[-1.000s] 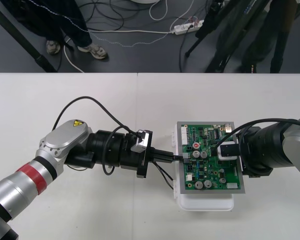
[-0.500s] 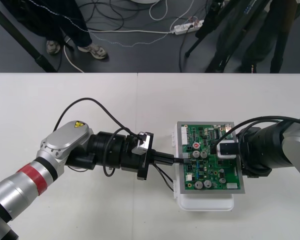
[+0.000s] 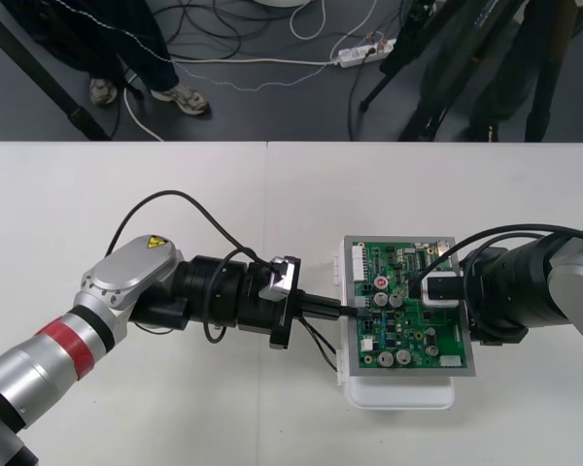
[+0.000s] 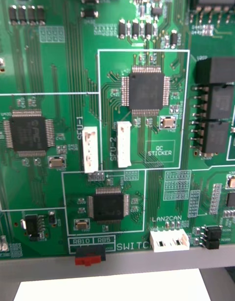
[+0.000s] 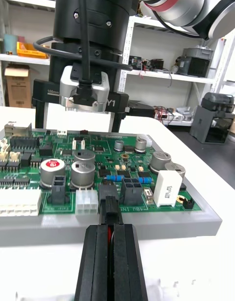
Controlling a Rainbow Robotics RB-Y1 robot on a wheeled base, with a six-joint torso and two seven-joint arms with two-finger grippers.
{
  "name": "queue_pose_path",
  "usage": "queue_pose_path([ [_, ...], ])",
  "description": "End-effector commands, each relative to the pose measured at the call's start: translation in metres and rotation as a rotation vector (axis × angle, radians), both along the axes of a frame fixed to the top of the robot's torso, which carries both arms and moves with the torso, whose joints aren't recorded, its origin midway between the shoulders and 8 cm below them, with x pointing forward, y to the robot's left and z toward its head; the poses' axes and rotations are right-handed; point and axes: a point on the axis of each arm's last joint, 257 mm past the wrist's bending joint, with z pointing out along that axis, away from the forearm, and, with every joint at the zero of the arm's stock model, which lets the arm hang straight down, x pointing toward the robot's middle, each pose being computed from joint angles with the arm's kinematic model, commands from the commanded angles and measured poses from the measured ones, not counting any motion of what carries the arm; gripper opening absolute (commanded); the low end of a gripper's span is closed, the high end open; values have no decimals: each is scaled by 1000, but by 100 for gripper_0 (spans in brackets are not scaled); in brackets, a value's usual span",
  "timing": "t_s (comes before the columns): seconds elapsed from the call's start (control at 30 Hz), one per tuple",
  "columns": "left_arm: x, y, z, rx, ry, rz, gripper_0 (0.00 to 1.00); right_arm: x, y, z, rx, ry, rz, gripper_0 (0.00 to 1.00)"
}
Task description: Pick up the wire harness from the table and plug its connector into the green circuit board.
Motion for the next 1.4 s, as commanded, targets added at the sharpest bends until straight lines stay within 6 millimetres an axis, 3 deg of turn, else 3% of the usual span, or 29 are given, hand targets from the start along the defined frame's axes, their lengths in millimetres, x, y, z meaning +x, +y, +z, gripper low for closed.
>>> queue_pose_path([
  [0.03, 2, -28, 13, -36, -130, -12, 0, -7, 14, 1, 39, 5, -22, 100],
  [0.9, 1, -53, 24, -86, -174, 2, 0, -9, 17, 1, 48, 11, -18, 100],
  [1.4, 7, -40, 18, -60, -175, 14, 0, -9, 16, 1, 42, 11, -9, 100],
])
